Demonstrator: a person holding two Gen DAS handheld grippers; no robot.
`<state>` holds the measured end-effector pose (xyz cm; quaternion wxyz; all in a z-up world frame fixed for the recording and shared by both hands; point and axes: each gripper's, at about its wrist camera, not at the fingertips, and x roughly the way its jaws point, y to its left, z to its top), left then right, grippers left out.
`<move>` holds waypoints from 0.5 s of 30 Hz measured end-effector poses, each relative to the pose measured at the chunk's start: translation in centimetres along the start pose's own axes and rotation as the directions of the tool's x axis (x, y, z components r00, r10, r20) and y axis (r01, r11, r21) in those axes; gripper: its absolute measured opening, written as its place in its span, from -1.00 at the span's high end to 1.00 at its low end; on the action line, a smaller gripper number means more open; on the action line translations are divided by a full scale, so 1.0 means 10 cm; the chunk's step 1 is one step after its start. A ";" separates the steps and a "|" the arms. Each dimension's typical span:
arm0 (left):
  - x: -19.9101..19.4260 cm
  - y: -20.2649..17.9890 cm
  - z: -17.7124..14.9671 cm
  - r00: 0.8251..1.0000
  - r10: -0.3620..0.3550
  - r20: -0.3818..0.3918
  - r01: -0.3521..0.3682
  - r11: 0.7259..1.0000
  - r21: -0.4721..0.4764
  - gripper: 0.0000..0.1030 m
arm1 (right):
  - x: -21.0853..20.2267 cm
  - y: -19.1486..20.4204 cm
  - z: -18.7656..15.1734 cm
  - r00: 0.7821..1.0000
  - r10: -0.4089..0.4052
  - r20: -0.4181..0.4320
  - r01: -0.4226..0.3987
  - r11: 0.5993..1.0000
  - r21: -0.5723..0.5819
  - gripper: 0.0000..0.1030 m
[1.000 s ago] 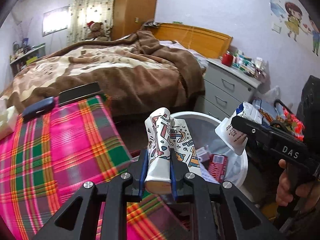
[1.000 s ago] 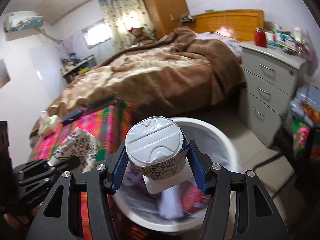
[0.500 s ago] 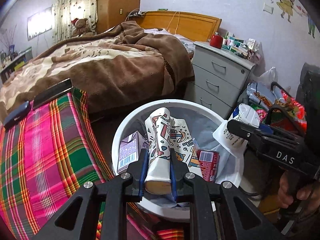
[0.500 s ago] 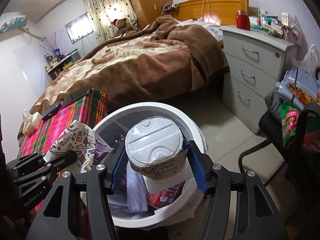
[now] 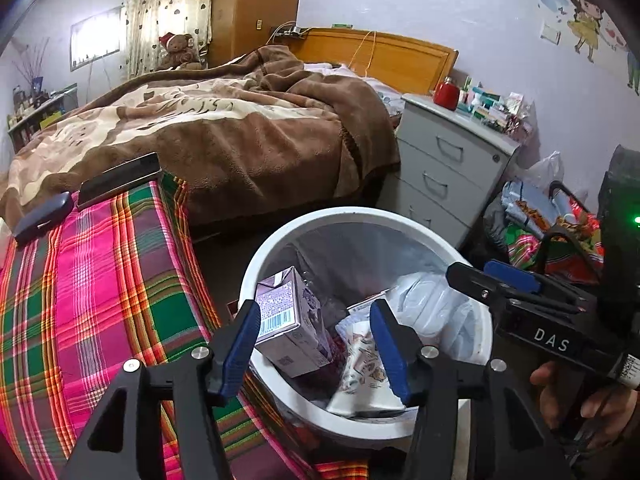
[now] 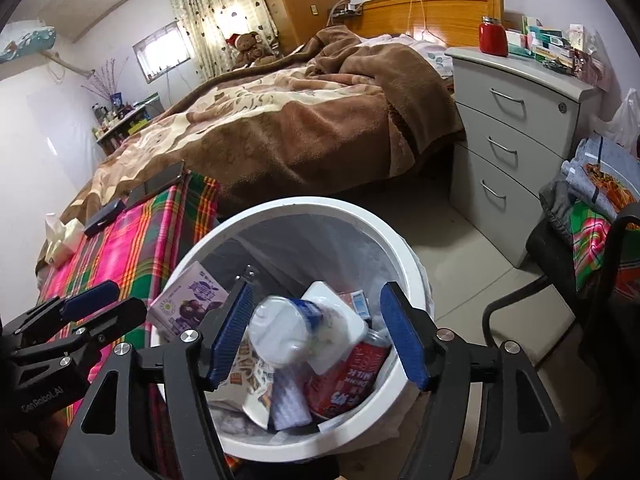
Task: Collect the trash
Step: 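Open both tools to drop the cups into the white bin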
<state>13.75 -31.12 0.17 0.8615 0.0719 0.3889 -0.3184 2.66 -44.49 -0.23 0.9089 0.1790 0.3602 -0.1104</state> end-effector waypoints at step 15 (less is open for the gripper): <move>-0.32 0.06 -0.18 0.997 0.062 0.048 -0.062 0.998 -0.016 -0.11 | -0.26 0.21 -0.10 0.996 -0.022 0.082 0.024 0.999 -0.027 -0.32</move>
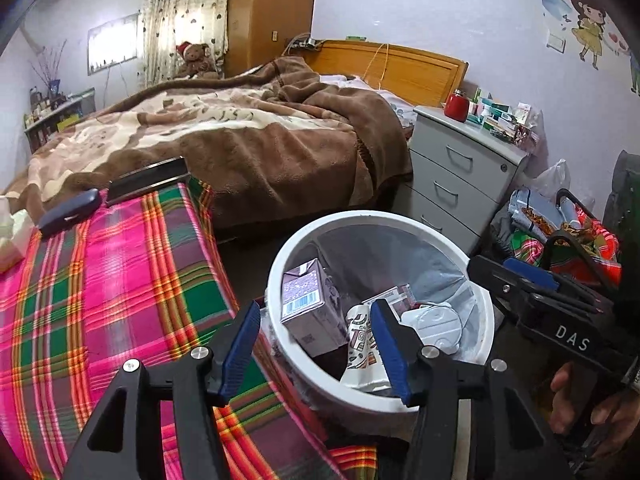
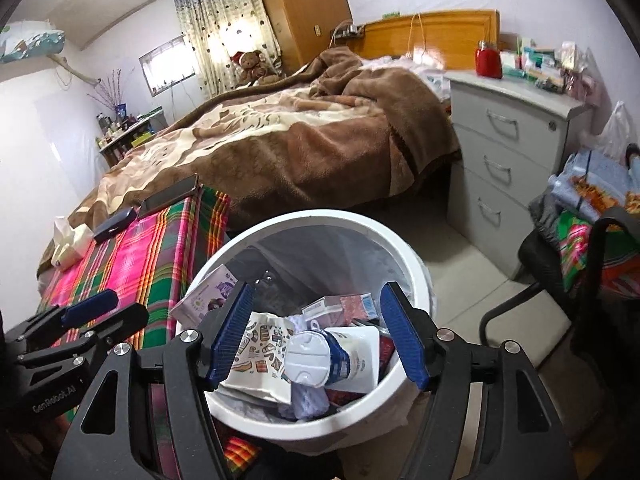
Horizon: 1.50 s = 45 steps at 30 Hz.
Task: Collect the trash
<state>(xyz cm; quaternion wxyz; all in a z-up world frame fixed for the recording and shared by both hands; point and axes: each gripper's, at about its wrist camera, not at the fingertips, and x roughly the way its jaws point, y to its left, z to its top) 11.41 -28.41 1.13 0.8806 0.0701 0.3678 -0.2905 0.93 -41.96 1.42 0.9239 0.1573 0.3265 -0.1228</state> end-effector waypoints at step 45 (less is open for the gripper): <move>-1.15 0.14 -1.12 0.962 0.210 0.174 -0.206 0.978 -0.044 -0.11 | -0.72 0.58 -0.82 0.988 -0.019 0.151 0.027 0.998 -0.050 -0.32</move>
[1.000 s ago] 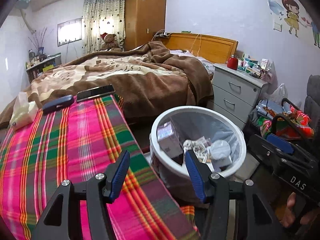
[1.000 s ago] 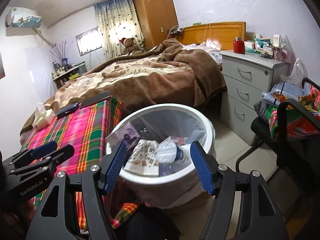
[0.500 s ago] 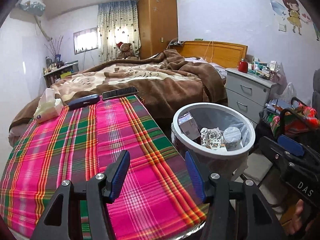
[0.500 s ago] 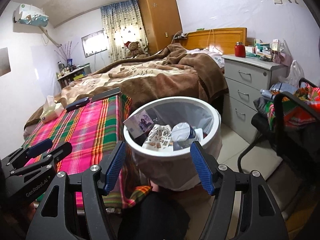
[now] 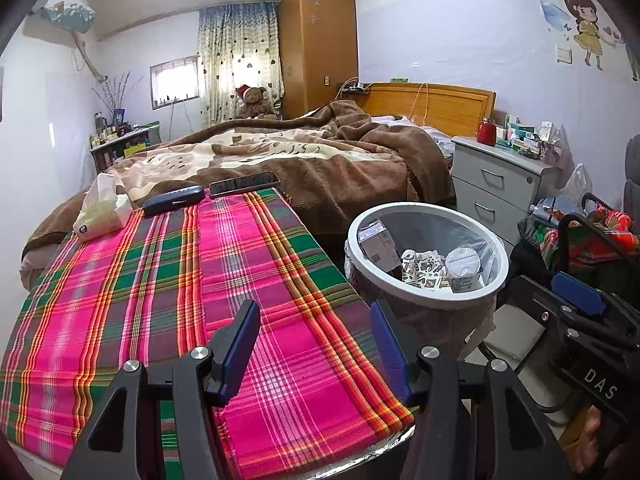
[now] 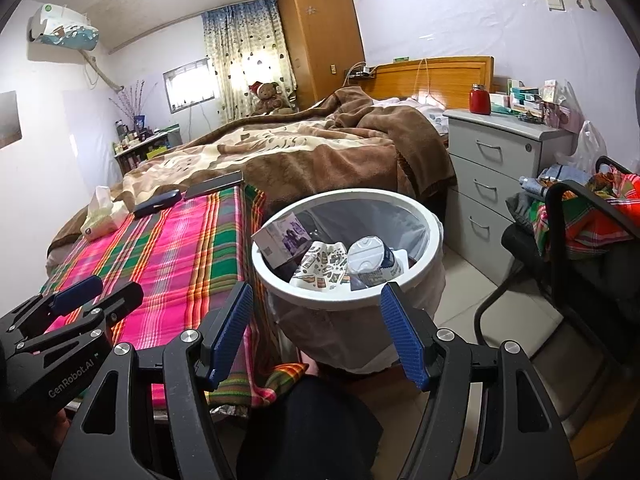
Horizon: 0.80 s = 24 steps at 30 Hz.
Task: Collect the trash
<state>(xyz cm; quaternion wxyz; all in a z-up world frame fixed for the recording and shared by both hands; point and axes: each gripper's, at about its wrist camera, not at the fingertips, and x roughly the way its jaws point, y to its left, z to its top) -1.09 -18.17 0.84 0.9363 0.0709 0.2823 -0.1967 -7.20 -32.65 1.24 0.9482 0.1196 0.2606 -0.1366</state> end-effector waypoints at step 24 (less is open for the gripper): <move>-0.04 -0.01 0.00 1.000 -0.002 -0.006 0.002 1.000 -0.009 -0.11 | -0.04 0.02 0.01 1.000 0.000 0.003 0.000 1.000 -0.003 -0.32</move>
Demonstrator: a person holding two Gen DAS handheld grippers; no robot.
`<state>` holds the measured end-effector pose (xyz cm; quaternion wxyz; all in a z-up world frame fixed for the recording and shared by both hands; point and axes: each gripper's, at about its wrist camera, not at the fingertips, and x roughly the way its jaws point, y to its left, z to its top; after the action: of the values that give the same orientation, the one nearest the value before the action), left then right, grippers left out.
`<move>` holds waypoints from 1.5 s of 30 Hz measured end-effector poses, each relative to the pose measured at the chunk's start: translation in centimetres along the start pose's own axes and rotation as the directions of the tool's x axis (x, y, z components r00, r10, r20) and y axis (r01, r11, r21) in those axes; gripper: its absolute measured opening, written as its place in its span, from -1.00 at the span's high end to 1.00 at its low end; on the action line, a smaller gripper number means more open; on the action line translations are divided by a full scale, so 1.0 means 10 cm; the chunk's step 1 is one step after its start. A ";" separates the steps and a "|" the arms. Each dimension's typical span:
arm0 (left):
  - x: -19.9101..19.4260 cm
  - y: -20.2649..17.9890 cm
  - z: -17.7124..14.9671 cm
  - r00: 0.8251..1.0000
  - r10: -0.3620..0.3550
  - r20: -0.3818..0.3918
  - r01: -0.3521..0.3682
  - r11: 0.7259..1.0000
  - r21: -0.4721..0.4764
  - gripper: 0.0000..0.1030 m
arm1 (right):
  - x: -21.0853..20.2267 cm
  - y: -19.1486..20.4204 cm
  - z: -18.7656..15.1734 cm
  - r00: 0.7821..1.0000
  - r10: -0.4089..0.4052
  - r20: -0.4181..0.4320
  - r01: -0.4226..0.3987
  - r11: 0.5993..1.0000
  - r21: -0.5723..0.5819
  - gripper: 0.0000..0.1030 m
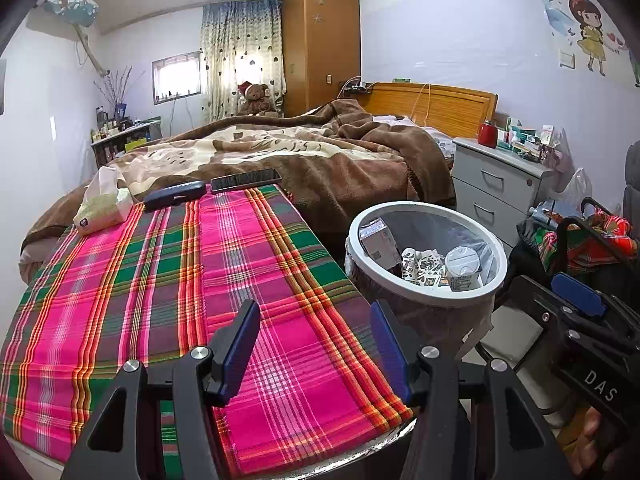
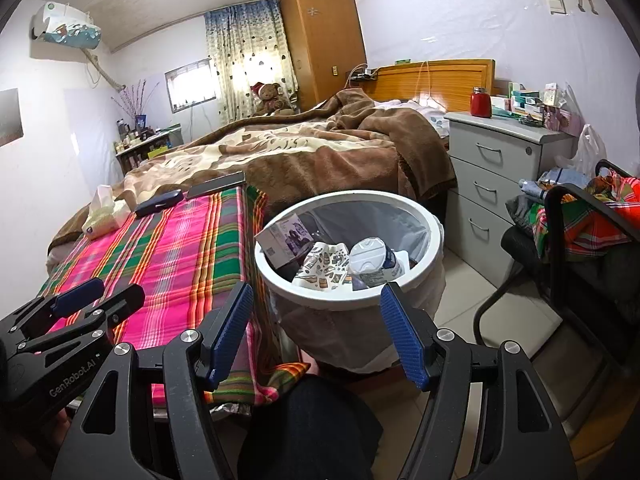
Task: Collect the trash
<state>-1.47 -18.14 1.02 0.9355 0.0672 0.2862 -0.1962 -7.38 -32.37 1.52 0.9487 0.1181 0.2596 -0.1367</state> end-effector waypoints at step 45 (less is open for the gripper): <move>-0.02 0.03 -0.02 1.000 0.001 -0.001 -0.001 1.000 -0.015 -0.11 | 0.00 0.03 0.02 1.000 0.003 0.003 -0.003 1.000 -0.007 -0.32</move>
<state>-1.65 -17.75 0.95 0.9359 0.0606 0.2880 -0.1935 -7.20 -32.10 1.72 0.9497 0.1149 0.2583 -0.1347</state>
